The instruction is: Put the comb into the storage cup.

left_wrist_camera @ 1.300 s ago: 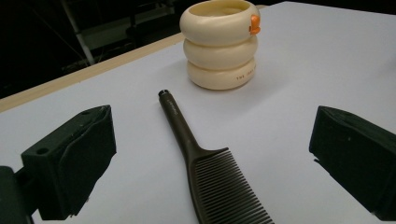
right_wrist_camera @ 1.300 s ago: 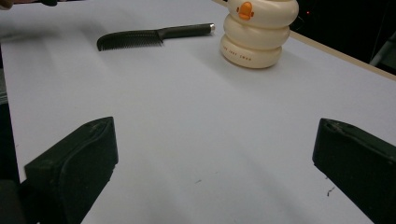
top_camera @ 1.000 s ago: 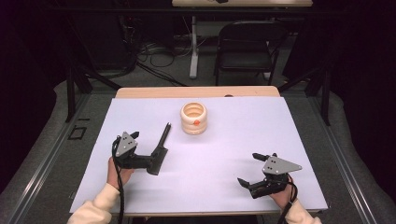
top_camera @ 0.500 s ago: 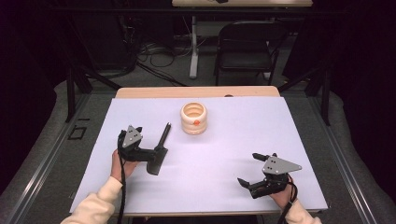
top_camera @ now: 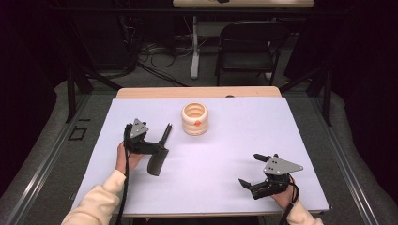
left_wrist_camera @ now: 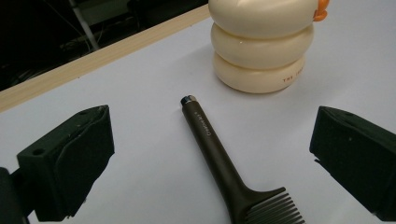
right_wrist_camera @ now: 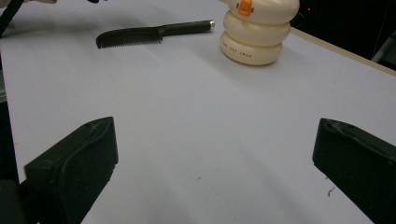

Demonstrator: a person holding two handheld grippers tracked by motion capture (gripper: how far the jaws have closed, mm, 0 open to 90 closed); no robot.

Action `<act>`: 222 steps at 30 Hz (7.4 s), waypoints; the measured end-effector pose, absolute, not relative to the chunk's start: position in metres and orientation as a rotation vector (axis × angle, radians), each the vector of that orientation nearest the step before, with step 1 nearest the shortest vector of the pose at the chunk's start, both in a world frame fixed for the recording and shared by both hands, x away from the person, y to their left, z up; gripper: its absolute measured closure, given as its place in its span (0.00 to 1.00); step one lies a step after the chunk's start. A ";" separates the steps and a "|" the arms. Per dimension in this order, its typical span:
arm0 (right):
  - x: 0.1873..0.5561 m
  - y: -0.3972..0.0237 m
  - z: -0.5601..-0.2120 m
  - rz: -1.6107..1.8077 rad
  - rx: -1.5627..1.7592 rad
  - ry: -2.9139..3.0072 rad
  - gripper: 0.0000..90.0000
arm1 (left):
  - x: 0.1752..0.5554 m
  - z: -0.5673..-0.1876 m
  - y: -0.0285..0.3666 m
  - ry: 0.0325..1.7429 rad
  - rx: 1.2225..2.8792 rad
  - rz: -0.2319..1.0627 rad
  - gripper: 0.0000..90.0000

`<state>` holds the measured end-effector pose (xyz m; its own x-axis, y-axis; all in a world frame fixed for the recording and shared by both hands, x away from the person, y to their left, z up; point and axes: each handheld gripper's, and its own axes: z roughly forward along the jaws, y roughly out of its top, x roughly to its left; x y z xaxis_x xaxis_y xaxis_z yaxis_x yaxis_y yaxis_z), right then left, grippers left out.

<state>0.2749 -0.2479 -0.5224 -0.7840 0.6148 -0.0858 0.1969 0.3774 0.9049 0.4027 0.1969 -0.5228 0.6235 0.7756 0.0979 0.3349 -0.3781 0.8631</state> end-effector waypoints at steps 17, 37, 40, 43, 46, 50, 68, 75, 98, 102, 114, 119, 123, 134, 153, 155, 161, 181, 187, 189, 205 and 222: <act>0.275 -0.248 -0.523 1.382 0.710 2.234 0.00 | 0.429 -0.525 0.184 0.883 2.016 0.606 0.00; 0.276 -0.248 -0.523 1.381 0.709 2.238 0.00 | 0.455 -0.529 0.166 0.868 2.090 0.587 0.42; 0.275 -0.248 -0.523 1.380 0.708 2.235 0.00 | 0.459 -0.531 0.164 0.863 2.105 0.580 0.55; 0.276 -0.248 -0.523 1.378 0.708 2.239 0.00 | 0.462 -0.534 0.162 0.870 2.114 0.569 0.66; 0.275 -0.248 -0.523 1.380 0.707 2.237 0.00 | 0.465 -0.536 0.161 0.864 2.127 0.560 0.76; 0.275 -0.248 -0.523 1.377 0.706 2.239 0.00 | 0.469 -0.539 0.159 0.873 2.133 0.544 0.89; 0.275 -0.249 -0.522 1.379 0.702 2.235 0.00 | 0.482 -0.549 0.149 0.856 2.210 0.526 1.00; 0.275 -0.248 -0.522 1.379 0.702 2.236 0.00 | 0.484 -0.552 0.152 0.860 2.222 0.545 1.00; 0.274 -0.249 -0.522 1.381 0.706 2.233 0.00 | 0.488 -0.554 0.168 0.900 2.244 0.535 1.00; 0.275 -0.249 -0.522 1.381 0.704 2.232 0.00 | 0.487 -0.554 0.169 0.914 2.243 0.541 1.00; 0.274 -0.249 -0.522 1.379 0.704 2.232 0.00 | 0.486 -0.554 0.177 0.948 2.245 0.551 1.00; 0.274 -0.249 -0.522 1.379 0.706 2.232 0.00 | 0.486 -0.554 0.179 0.960 2.251 0.548 1.00; 0.274 -0.249 -0.522 1.378 0.707 2.232 0.00 | 0.486 -0.554 0.181 0.960 2.265 0.556 1.00; 0.274 -0.249 -0.522 1.379 0.707 2.229 0.00 | 0.481 -0.555 0.189 0.983 2.267 0.563 1.00; 0.274 -0.249 -0.521 1.376 0.704 2.228 0.00 | 0.474 -0.554 0.194 0.986 2.293 0.559 1.00; 0.274 -0.249 -0.521 1.377 0.704 2.228 0.00 | 0.473 -0.555 0.195 0.990 2.293 0.559 1.00; 0.274 -0.249 -0.521 1.376 0.706 2.227 0.00 | 0.470 -0.554 0.197 0.992 2.303 0.567 1.00; 0.274 -0.249 -0.521 1.378 0.704 2.228 0.00 | 0.460 -0.553 0.210 1.004 2.319 0.555 1.00; 0.273 -0.249 -0.521 1.379 0.704 2.228 0.00 | 0.457 -0.552 0.212 1.005 2.321 0.558 1.00; 0.273 -0.249 -0.521 1.380 0.705 2.228 0.00 | 0.456 -0.552 0.212 1.009 2.320 0.550 1.00; 0.274 -0.249 -0.521 1.380 0.705 2.231 0.00 | 0.446 -0.552 0.215 1.001 2.345 0.534 1.00; 0.274 -0.249 -0.521 1.378 0.704 2.232 0.00 | 0.442 -0.546 0.221 0.992 2.321 0.529 0.95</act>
